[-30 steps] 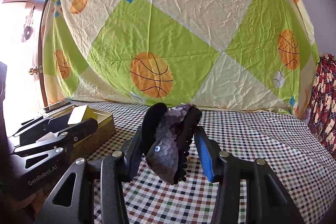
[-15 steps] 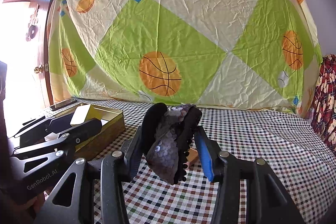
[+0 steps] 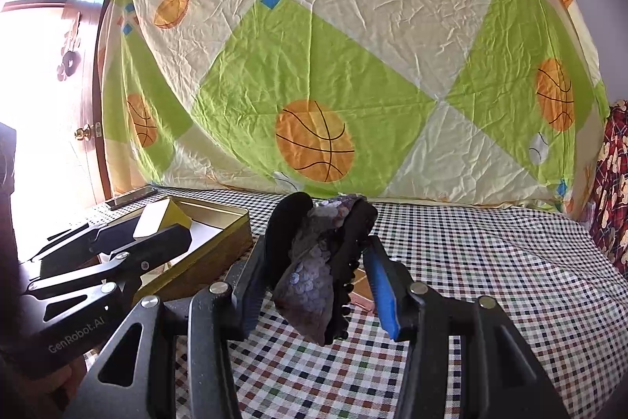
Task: Organize rigid objects
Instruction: 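Carry the mesh pouch and yellow block toward the tin with both tools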
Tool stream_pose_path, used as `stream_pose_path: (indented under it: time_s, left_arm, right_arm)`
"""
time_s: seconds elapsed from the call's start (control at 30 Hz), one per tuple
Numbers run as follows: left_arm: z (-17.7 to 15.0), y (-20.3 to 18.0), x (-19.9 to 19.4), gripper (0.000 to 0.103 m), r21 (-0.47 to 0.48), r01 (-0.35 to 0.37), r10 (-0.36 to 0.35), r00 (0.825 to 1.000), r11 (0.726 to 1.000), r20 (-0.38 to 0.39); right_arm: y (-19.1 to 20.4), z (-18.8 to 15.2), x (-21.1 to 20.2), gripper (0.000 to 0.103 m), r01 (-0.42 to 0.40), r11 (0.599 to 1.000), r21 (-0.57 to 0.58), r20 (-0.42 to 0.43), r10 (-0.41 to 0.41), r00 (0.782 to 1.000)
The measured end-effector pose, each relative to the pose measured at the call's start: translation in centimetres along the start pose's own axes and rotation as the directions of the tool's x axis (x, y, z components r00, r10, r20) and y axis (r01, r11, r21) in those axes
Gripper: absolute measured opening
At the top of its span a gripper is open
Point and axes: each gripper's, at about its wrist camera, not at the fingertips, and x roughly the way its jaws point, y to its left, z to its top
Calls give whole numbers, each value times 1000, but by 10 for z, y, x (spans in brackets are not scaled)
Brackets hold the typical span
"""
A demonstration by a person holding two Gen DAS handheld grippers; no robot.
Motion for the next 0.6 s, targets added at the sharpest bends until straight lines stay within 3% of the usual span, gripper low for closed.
stream_pose_path:
  time_s: [0.6]
  left_arm:
    - [-2,26,-18,36,-43,-22,24,999,999,26]
  right_arm:
    - [34,0,2,50,-42,999,-34,7,42,999]
